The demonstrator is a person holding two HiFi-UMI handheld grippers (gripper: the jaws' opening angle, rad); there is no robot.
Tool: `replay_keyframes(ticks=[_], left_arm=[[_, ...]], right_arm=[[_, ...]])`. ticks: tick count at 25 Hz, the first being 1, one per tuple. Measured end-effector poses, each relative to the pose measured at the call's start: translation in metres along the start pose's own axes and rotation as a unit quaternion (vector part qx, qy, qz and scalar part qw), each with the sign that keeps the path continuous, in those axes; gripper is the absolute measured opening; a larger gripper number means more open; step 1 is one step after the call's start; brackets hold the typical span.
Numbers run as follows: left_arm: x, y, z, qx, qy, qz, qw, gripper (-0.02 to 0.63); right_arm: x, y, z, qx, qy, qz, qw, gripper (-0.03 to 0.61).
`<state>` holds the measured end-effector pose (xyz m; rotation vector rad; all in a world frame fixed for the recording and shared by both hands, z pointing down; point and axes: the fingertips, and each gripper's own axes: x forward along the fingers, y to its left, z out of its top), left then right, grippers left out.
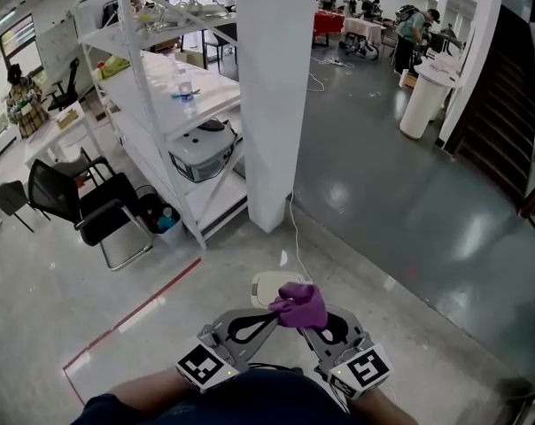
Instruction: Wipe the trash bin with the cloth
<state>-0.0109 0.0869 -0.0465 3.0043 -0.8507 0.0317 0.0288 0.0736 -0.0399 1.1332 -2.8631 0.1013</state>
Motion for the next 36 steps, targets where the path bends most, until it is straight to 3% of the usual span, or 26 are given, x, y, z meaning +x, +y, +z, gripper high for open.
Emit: replay_keyframes(ticks=[4,16,36], left_arm=[[-0.001,-0.003,0.000,0.000,0.001,0.000,1.0000,-0.002],[-0.005,-0.006,0.001,-0.004,0.003,0.004,1.0000,-0.002],[-0.008,-0.019,0.006,0.012,0.002,-0.006,0.9999,-0.002]], right_arm=[[-0.002,0.005,-0.004,0.027,-0.011,0.007,1.000,0.078],[-0.003,0.009,-0.010,0.043,-0.009,0.010,0.999,0.078],[-0.013,0.017,-0.014,0.036,-0.003,0.015,0.999,0.078]])
